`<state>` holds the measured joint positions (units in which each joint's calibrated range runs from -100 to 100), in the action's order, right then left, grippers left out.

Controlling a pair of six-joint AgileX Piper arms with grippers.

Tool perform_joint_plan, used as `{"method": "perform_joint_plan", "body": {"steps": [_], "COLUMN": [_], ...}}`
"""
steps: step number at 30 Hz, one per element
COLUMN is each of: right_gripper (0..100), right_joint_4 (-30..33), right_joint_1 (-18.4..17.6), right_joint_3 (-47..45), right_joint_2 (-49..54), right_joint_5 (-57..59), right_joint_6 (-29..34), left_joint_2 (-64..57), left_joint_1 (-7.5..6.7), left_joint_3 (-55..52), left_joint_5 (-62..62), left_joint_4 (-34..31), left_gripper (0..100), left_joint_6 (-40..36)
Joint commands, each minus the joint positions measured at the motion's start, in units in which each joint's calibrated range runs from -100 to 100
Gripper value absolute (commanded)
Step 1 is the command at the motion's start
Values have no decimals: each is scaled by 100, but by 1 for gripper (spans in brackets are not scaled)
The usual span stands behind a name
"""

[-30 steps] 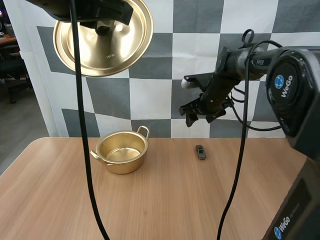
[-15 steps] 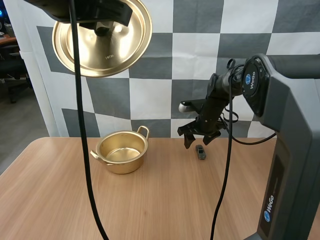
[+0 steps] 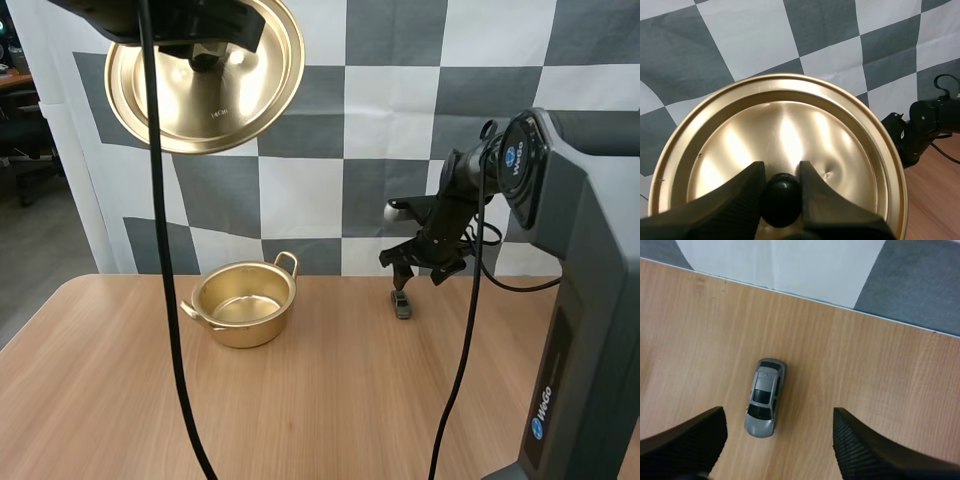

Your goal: Open the pot, put the car inside, and close it

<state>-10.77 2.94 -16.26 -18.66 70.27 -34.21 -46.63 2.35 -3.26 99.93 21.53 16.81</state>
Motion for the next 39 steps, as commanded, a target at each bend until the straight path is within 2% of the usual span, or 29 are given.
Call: {"method": "perform_joint_plan", "body": {"steps": [1,11,20,30,39], "right_gripper": [100,100,100,100,100], "right_joint_4": [-45,-107,-395,-441,-568], "right_joint_1": [0,0,0,0,-7], "right_joint_3": [-4,-4,-4,12,125], "right_joint_2": [-43,-66,-502,-592,-823], "right_joint_5": [25,-34,64,-522,-484], "right_joint_6": [-4,-70,-270,-422,-538], "left_joint_2": [-1,-1,-1,-1,-1], "left_joint_1": [0,0,0,0,0], "left_joint_3": [-1,-1,-1,-1,-1], "left_joint_5": [7,7,7,7,7], "left_joint_4": [3,3,3,3,3], "left_gripper": [0,0,0,0,0], "left_joint_6": [3,3,3,3,3]}}
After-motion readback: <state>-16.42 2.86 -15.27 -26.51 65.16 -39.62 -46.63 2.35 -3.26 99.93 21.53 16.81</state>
